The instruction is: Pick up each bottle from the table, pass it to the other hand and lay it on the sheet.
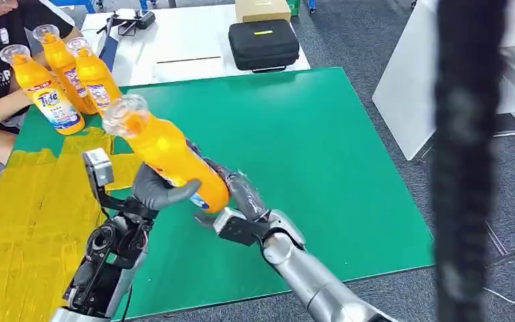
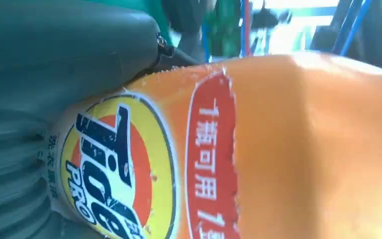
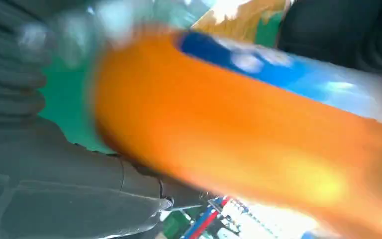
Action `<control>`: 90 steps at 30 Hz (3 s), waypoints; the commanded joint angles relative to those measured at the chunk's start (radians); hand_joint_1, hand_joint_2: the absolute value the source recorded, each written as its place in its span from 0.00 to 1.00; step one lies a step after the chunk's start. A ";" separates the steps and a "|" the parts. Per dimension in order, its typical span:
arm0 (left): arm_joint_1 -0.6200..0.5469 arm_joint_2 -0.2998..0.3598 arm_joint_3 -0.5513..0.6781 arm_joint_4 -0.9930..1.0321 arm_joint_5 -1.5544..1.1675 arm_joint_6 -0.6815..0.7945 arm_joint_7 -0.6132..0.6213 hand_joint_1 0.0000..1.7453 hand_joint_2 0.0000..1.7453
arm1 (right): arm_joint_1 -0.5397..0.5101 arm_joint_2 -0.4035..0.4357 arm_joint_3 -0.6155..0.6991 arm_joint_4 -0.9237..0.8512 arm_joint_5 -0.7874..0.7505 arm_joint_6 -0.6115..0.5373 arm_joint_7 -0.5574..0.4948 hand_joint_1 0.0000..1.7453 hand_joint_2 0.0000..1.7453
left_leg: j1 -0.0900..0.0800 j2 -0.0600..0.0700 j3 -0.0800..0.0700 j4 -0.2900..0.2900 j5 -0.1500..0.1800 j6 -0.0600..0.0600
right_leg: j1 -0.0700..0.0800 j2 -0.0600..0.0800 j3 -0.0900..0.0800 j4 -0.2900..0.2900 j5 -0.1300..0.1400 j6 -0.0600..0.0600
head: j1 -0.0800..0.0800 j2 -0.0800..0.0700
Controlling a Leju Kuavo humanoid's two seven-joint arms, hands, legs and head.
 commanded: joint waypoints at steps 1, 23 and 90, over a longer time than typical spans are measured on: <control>-0.025 -0.001 0.042 -0.036 -0.026 0.058 -0.005 1.00 1.00 | 0.046 -0.068 -0.007 -0.150 -0.026 0.001 0.021 0.00 1.00 | 0.001 0.000 0.005 0.002 -0.004 -0.004 | 0.002 -0.003 0.006 0.001 -0.004 -0.001 | 0.000 0.000; -0.244 0.231 -0.015 0.347 -1.824 0.491 0.232 1.00 1.00 | 0.306 -0.183 -0.218 -0.705 0.044 -0.091 0.063 0.00 1.00 | 0.000 -0.003 0.003 0.000 -0.001 -0.003 | 0.000 -0.005 0.004 0.000 -0.003 -0.001 | 0.000 0.000; -0.369 0.138 0.321 0.587 -1.589 0.615 0.356 0.00 0.00 | 0.353 -0.065 -0.324 -0.696 0.174 0.040 0.169 0.00 1.00 | 0.001 0.001 0.000 0.001 0.001 -0.005 | 0.001 -0.002 0.000 0.001 0.000 -0.004 | 0.000 0.000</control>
